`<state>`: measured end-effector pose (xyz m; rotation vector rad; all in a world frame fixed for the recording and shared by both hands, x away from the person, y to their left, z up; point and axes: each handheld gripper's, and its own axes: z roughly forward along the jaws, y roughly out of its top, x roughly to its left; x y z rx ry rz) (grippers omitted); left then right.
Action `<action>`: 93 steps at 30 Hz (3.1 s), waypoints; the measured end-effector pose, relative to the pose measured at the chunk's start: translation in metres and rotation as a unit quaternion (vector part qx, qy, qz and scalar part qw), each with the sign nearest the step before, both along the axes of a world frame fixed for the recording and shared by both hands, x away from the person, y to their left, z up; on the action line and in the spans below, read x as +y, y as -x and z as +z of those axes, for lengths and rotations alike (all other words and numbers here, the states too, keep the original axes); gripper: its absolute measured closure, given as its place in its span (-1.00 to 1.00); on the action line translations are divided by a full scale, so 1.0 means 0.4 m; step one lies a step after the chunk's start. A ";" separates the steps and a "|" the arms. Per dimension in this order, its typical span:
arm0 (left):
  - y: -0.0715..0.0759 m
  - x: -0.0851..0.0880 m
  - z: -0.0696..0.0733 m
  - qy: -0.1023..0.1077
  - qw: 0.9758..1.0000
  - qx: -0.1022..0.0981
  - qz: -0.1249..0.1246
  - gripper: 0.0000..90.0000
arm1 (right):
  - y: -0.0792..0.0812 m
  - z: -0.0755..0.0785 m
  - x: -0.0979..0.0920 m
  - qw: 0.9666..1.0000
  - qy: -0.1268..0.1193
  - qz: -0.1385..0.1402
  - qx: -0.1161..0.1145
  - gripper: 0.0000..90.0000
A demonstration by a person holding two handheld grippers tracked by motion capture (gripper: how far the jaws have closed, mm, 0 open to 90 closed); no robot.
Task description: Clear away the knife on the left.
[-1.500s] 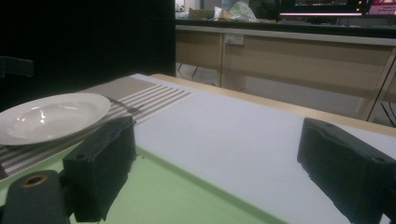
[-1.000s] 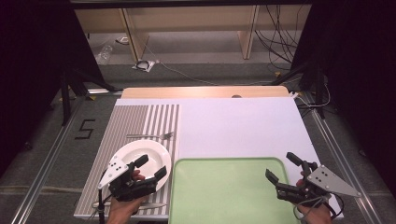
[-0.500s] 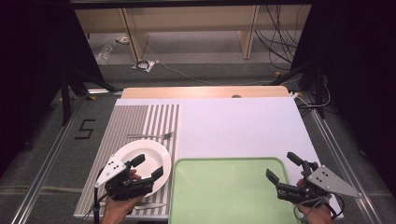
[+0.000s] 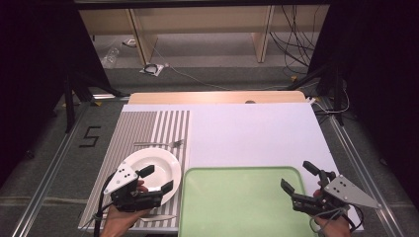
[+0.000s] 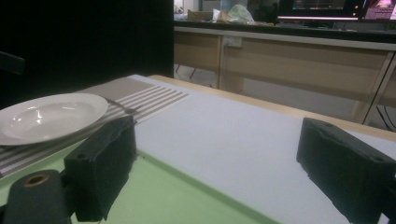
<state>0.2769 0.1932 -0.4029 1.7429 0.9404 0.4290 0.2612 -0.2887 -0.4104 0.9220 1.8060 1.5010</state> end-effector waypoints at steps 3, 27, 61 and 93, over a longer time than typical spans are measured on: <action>0.000 0.005 0.003 -0.007 1.000 0.006 -0.006 -0.61 | -0.001 -0.001 0.001 1.000 0.003 0.000 0.003 -0.71; 0.024 0.067 -0.010 -0.159 0.983 0.074 -0.044 -0.59 | -0.005 -0.006 0.006 1.000 0.003 0.007 0.008 -0.71; 0.070 0.169 -0.074 -0.257 0.949 0.178 -0.039 -0.55 | -0.005 -0.007 0.011 1.000 0.007 0.012 0.015 -0.71; 0.009 0.195 -0.139 -0.326 0.905 0.265 -0.060 -0.38 | -0.006 -0.008 0.013 1.000 0.008 0.014 0.016 -0.71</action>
